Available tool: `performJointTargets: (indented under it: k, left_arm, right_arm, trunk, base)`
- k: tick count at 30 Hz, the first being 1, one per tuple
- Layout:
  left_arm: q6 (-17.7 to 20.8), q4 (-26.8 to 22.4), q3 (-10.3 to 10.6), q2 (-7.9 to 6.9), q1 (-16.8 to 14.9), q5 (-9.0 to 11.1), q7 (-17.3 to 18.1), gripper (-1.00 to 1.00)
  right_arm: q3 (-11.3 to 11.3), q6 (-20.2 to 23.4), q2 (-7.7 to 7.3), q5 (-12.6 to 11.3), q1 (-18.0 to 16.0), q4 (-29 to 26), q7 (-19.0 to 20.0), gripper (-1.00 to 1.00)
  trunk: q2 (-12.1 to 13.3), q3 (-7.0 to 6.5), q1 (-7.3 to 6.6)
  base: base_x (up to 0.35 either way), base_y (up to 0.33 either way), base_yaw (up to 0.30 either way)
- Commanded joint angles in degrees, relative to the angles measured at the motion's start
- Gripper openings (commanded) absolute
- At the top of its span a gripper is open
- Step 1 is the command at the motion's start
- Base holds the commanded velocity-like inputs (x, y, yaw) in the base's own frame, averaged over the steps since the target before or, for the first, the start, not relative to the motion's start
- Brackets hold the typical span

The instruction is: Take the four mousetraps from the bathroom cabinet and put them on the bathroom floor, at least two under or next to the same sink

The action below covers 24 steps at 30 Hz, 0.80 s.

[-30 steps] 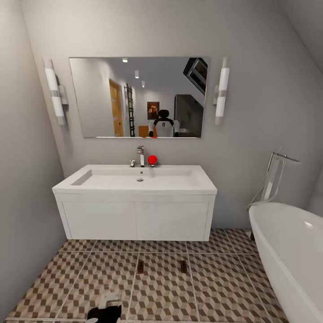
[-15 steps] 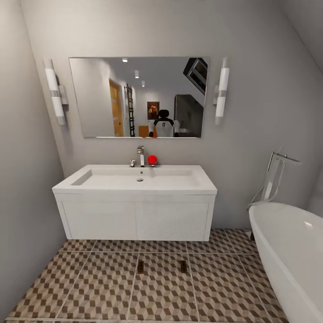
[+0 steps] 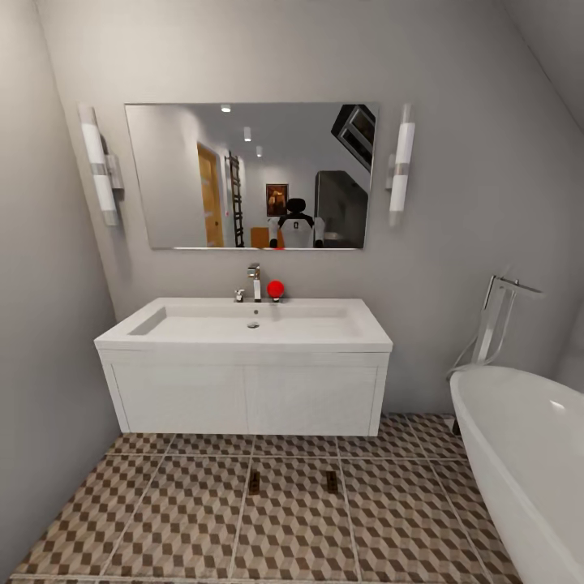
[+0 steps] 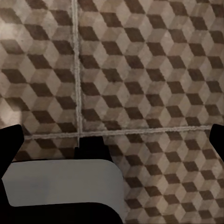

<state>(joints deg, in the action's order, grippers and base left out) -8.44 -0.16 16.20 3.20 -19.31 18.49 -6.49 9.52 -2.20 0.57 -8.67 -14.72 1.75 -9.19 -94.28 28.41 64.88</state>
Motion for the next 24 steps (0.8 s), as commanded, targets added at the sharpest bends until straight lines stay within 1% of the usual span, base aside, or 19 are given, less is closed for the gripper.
performJointTargets:
  k: [1, 17, 24]
  left_arm:
    - [-0.17, 0.03, 0.5, 0.03, 0.3, 0.41, -0.19, 1.0]
    - [-0.44, 0.04, 0.45, 0.13, 4.02, 0.42, -0.19, 1.0]
    - [-0.52, 0.02, 0.42, 0.08, 4.94, 0.48, -0.19, 1.0]
  right_arm:
    - [0.5, -0.2, 0.03, -0.57, -0.02, 0.18, -0.09, 1.0]
    - [0.43, -0.12, -0.13, -0.58, 0.2, 0.19, -0.04, 1.0]
    - [0.45, -0.11, -0.26, -0.58, 0.21, 0.19, -0.04, 1.0]
  trunk:
    - [-0.03, 0.06, -0.01]
    - [-0.03, 0.06, -0.01]
    - [-0.03, 0.06, -0.01]
  base:
    - [0.0, 0.0, 0.0]
    - [0.0, 0.0, 0.002]
    - [0.0, 0.0, 0.145]
